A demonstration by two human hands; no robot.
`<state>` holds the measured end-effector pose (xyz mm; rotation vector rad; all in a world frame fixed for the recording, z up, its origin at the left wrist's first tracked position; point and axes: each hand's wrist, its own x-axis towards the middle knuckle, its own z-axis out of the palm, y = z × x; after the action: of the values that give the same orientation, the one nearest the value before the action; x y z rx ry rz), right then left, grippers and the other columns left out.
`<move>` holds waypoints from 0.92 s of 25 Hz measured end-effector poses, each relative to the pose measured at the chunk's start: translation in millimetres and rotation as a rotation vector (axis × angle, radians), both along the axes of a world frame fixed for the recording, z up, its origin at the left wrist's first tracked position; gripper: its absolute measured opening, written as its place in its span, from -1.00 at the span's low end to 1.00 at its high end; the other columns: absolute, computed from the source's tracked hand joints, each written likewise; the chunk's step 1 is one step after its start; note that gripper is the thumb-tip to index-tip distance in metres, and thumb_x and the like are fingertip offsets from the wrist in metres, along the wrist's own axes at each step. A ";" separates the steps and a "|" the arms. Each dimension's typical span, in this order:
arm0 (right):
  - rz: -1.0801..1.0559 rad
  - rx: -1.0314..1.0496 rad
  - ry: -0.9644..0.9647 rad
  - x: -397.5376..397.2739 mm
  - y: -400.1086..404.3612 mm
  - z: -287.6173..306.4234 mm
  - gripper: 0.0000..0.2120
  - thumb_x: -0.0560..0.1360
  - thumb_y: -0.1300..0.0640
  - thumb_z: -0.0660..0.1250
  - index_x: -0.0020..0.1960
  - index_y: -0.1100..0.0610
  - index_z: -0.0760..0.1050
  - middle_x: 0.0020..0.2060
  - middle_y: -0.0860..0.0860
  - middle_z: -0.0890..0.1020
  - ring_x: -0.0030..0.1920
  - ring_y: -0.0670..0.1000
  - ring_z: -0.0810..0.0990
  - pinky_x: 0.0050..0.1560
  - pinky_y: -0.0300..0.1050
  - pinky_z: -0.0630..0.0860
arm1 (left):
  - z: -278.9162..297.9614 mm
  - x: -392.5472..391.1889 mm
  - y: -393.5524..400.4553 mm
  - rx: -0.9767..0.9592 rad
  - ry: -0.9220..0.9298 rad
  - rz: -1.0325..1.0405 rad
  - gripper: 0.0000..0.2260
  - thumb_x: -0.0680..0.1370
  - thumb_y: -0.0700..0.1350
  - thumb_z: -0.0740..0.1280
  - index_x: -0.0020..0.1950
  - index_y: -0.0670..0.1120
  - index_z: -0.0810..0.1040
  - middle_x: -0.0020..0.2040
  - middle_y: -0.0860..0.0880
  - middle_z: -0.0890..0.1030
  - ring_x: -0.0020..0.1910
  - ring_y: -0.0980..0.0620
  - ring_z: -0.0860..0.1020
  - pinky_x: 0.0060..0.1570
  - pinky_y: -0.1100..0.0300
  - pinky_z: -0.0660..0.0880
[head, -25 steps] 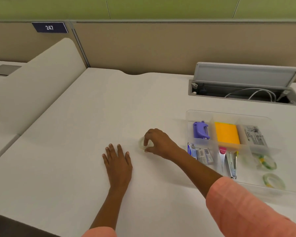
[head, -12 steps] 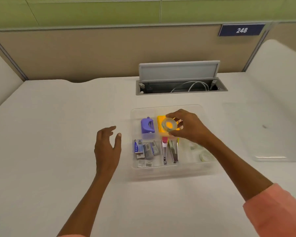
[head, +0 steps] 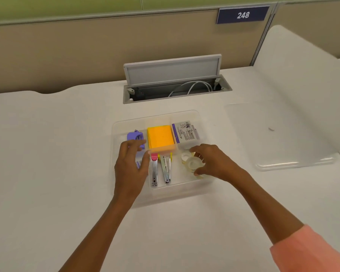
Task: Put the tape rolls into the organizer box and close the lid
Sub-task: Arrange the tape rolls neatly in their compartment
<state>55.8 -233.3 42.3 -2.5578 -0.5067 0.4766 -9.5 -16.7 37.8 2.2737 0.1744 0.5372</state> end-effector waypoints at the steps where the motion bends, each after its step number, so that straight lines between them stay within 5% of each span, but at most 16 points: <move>1: 0.005 -0.002 0.019 -0.1 1.1 -2.9 -0.32 0.26 0.21 0.55 0.32 0.15 0.38 0.17 0.13 0.55 0.11 0.12 0.53 0.17 0.04 0.50 | 0.4 1.3 -6.3 -0.003 0.006 -0.016 -0.74 0.50 -0.18 0.33 0.19 -0.13 0.49 0.19 -0.17 0.49 0.03 0.03 0.51 0.00 0.18 0.45; 10: 0.057 -0.028 0.032 -0.6 3.1 -17.9 -0.35 0.27 0.19 0.55 0.30 0.11 0.39 0.16 0.13 0.58 0.11 0.12 0.53 0.04 -0.11 0.45 | -4.2 13.1 -30.9 0.048 0.075 -0.095 -0.75 0.52 -0.16 0.31 0.19 -0.05 0.51 0.25 -0.13 0.47 0.15 -0.02 0.50 0.02 0.36 0.37; 14: 0.068 0.010 0.107 2.7 -4.1 -7.8 -0.36 0.25 0.26 0.55 0.28 0.13 0.42 0.09 0.17 0.60 0.00 0.11 0.60 0.08 -0.03 0.56 | -5.3 18.8 -43.9 0.085 0.095 -0.170 -0.80 0.51 -0.14 0.32 0.12 -0.04 0.56 0.27 -0.12 0.44 0.20 0.02 0.42 0.18 0.01 0.44; 17: 0.048 0.036 0.050 9.4 -14.9 3.1 -0.51 0.29 0.33 0.49 0.20 0.15 0.51 0.03 0.14 0.64 -0.06 0.07 0.60 0.03 -0.10 0.56 | -8.5 23.4 -57.7 0.194 0.121 -0.243 -0.83 0.53 -0.13 0.28 0.10 0.02 0.57 0.34 -0.11 0.37 0.35 -0.07 0.31 0.26 -0.03 0.27; 23: 0.135 -0.257 -0.275 6.1 -21.2 -0.8 -0.77 0.44 0.17 0.38 0.08 -0.02 0.60 -0.03 0.02 0.59 0.07 0.09 0.42 -0.05 -0.09 0.22 | -23.0 39.2 -82.0 0.377 0.313 -0.357 -0.80 0.56 -0.07 0.23 0.10 0.08 0.59 0.52 -0.09 0.14 0.51 -0.13 -0.06 0.42 -0.16 -0.01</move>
<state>61.9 -254.5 41.5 -2.8681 -0.7635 0.2481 29.7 -98.7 14.8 2.6667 -0.1955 0.0231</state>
